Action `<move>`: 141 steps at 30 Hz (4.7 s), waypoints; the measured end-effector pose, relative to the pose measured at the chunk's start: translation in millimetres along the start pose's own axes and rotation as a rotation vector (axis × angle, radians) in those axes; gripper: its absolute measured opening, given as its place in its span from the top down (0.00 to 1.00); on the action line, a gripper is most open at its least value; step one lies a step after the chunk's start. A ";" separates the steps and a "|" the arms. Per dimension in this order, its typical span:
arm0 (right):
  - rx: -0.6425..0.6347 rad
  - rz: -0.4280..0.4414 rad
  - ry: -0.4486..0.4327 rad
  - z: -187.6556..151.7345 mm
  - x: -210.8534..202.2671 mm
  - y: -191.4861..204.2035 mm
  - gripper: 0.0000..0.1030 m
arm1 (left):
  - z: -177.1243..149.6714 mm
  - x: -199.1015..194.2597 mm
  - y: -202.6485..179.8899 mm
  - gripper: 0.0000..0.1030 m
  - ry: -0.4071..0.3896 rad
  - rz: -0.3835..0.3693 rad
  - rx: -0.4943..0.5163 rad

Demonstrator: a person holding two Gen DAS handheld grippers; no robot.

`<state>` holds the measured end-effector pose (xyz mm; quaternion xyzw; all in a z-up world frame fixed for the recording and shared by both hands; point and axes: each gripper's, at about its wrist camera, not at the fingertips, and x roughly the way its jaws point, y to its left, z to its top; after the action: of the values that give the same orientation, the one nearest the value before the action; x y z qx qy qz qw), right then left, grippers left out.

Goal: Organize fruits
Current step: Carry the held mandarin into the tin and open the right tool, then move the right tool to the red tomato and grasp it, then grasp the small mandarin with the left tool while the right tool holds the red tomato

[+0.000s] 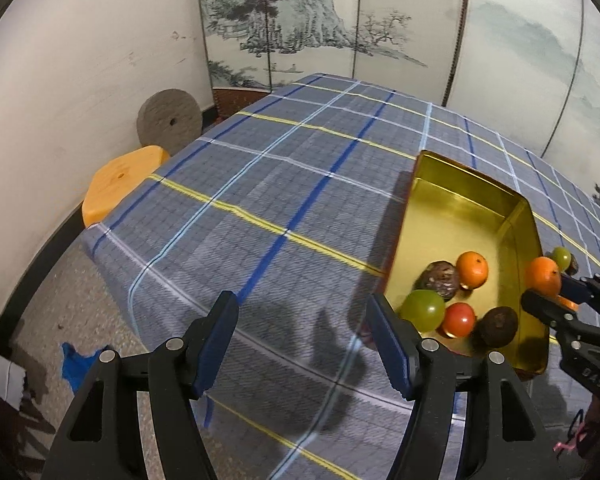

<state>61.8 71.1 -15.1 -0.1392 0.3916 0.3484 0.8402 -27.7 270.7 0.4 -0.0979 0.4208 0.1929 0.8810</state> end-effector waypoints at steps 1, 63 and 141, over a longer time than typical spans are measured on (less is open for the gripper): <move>-0.007 0.002 0.006 2.0 4.6 3.5 0.64 | -0.2 0.6 1.9 0.35 0.002 0.004 -0.004; 0.118 -0.146 -0.034 -56.3 -80.0 -59.3 0.57 | -7.7 -5.2 -25.7 0.35 0.038 -0.089 0.037; 0.452 -0.429 0.014 -163.2 -76.7 -266.7 0.71 | -19.7 44.1 -309.2 0.35 0.182 -0.349 0.449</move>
<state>120.8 -239.8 -74.3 -0.0306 0.4266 0.0661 0.9015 114.2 -4.9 -43.1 0.0114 0.5069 -0.0689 0.8591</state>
